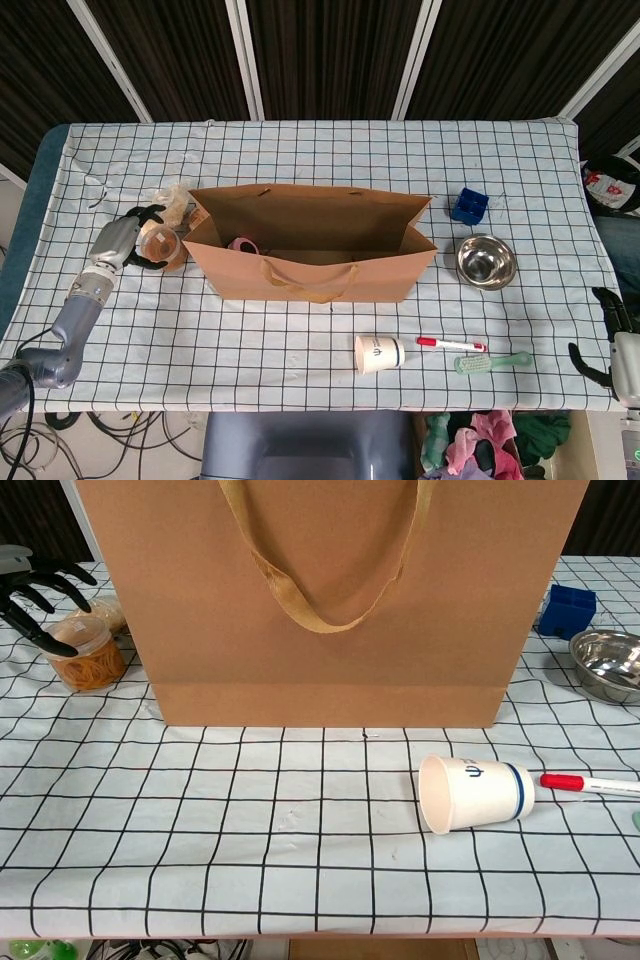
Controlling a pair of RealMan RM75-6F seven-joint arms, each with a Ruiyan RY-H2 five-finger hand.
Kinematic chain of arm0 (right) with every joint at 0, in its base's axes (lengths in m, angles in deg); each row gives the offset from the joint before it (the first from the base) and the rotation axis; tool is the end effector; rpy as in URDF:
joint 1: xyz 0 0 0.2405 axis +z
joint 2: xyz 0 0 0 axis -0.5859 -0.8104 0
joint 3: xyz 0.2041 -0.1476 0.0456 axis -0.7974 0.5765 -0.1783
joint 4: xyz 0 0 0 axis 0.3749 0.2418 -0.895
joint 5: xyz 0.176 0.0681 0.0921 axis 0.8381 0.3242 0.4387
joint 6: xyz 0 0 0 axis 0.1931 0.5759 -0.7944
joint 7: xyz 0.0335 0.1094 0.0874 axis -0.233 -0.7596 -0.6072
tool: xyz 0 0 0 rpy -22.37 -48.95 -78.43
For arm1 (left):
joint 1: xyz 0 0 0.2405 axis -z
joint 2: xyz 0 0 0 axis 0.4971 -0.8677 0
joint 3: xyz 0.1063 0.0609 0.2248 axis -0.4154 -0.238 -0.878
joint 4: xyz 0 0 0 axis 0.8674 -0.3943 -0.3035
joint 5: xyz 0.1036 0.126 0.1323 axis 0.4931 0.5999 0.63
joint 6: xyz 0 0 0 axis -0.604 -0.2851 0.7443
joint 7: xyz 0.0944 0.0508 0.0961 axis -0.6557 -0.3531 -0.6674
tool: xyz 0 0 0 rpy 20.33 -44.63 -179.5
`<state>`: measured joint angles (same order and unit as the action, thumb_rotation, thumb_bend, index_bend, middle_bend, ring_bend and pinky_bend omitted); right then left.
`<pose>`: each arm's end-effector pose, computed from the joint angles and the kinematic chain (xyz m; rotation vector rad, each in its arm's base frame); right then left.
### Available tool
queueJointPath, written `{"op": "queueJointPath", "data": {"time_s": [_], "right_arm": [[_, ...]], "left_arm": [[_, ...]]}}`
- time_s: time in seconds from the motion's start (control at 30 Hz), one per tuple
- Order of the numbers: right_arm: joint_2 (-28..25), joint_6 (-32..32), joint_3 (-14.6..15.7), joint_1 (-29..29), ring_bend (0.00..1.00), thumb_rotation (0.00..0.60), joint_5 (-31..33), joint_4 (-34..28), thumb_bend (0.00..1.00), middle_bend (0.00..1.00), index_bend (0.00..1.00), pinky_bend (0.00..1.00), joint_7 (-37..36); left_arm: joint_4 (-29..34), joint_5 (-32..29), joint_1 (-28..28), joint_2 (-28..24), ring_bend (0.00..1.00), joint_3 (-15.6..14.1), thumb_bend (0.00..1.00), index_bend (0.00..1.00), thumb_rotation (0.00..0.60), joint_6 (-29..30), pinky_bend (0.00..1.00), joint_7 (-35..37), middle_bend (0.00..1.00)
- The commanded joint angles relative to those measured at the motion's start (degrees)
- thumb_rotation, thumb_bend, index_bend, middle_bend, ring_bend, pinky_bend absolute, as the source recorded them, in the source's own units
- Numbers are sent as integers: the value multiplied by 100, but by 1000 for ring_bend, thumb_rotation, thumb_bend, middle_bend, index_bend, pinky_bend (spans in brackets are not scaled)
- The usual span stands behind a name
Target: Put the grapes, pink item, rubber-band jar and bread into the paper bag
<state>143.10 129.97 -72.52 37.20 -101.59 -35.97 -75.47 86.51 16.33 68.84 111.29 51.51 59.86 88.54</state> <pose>-0.3343 -0.1750 0.1817 1.1747 -0.9749 0.9031 -0.2757 0.4060 0.0667 -1.5047 -1.2635 -0.8891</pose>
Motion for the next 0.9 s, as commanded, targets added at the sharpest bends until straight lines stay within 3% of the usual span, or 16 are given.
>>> {"op": "queueJointPath", "data": {"time_s": [0.03,0.4,0.63,0.9], "right_arm": [[-2,-8,2,1,177,600,3,-4,301,87,104,301,-3],[-9,-3,1,-2,180,600,6,-14,301,87,103,301,22],[-15,-18,-1,4,180,600,6,-4,301,87,103,301,-3],[-24,-43,10,8,182,600,7,-16,301,87,104,316,-7]], "left_arm": [[-65,-72,22,42,96,13,48,164,600,-97,220,55,157],[-259,47,94,258,86,-16,48,162,600,-193,201,198,156],[-475,9,116,404,89,-113,53,164,600,-231,206,-132,160],[-560,61,73,511,271,-172,285,274,600,16,387,-488,338]]}}
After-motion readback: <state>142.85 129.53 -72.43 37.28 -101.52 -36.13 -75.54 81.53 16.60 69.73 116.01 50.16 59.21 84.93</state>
